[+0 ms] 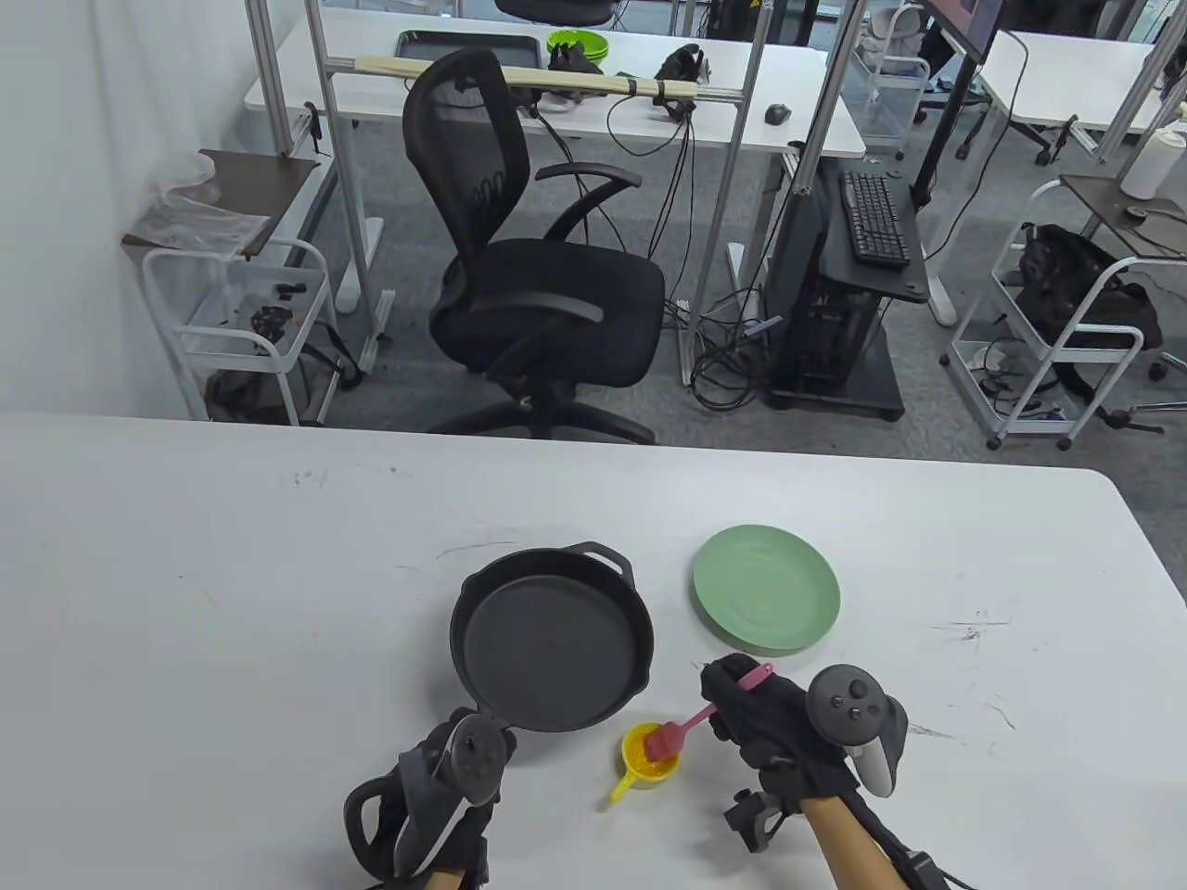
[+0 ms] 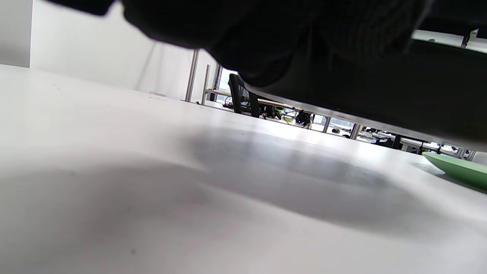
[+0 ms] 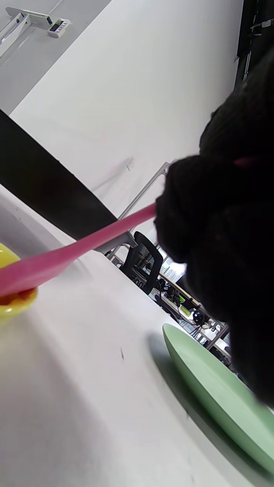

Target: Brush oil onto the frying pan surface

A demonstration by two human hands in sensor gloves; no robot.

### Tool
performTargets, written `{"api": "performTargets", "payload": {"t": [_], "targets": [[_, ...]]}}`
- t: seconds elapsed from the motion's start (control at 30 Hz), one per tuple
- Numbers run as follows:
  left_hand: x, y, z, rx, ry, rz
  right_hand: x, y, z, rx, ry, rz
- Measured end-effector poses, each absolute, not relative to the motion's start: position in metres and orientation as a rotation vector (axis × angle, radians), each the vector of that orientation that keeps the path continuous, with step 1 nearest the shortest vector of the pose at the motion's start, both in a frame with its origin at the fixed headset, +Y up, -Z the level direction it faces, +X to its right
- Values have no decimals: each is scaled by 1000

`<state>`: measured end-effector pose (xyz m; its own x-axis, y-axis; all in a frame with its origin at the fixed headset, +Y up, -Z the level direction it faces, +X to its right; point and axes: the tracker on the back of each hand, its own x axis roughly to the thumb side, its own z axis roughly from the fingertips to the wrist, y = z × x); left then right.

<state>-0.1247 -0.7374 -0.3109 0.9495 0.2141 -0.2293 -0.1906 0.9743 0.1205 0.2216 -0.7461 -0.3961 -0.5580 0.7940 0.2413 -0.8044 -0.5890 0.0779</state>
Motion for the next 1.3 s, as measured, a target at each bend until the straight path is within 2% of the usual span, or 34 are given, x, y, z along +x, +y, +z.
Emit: {"api": "performTargets", "payload": {"t": [0.4, 0.7, 1.13, 1.3], "targets": [[-122, -740, -312, 88, 220, 188, 220, -746, -394, 368, -32, 2145], [-123, -738, -311, 100, 245, 193, 233, -724, -385, 360, -190, 2119], [-120, -738, -310, 102, 237, 189, 235, -721, -380, 438, -248, 2150], [-119, -738, -309, 106, 239, 187, 233, -724, -379, 431, -211, 2221]]}}
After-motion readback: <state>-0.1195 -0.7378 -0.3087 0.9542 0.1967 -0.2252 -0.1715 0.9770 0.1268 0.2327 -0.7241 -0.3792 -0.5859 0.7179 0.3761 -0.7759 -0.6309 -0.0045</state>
